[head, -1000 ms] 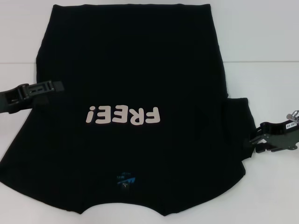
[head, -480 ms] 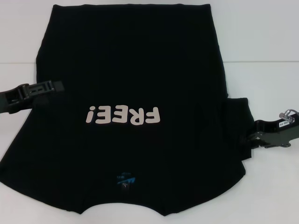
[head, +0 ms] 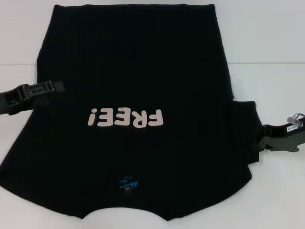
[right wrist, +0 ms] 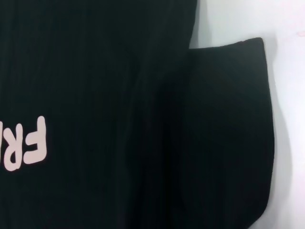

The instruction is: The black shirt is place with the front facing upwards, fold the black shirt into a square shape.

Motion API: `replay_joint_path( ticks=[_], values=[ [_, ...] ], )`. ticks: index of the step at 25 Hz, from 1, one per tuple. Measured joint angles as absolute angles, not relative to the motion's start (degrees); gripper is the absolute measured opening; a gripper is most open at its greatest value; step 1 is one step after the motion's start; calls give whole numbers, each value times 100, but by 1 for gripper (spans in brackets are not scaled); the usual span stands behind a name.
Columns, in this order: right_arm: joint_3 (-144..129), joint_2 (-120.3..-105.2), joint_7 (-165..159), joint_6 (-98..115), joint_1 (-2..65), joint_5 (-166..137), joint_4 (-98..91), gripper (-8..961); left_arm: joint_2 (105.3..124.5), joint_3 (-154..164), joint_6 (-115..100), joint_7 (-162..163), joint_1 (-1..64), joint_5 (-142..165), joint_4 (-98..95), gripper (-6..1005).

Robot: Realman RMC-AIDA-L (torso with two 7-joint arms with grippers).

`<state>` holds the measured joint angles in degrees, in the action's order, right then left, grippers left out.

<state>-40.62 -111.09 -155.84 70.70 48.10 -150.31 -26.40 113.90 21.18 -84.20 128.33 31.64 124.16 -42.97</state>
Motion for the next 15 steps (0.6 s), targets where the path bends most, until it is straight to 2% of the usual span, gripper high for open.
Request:
replay_joint_path(
  ticks=[4,11,15],
  values=[
    [-4043,-11011,-15542,7094,4686,-15025,-2787,32,11390,2118,-8426,12832,3132,12376,-4297,920],
    [-3895,-10737,-15537,7161,4478,-14991,-3106,27,11400,2118,-8555,12832,3014,12084,-4297,918],
    [-3872,-10650,-15493,7168,4475,-14991,-3107,28,11417,2118,-8622,12832,2974,11945,-4297,917]
  ],
)
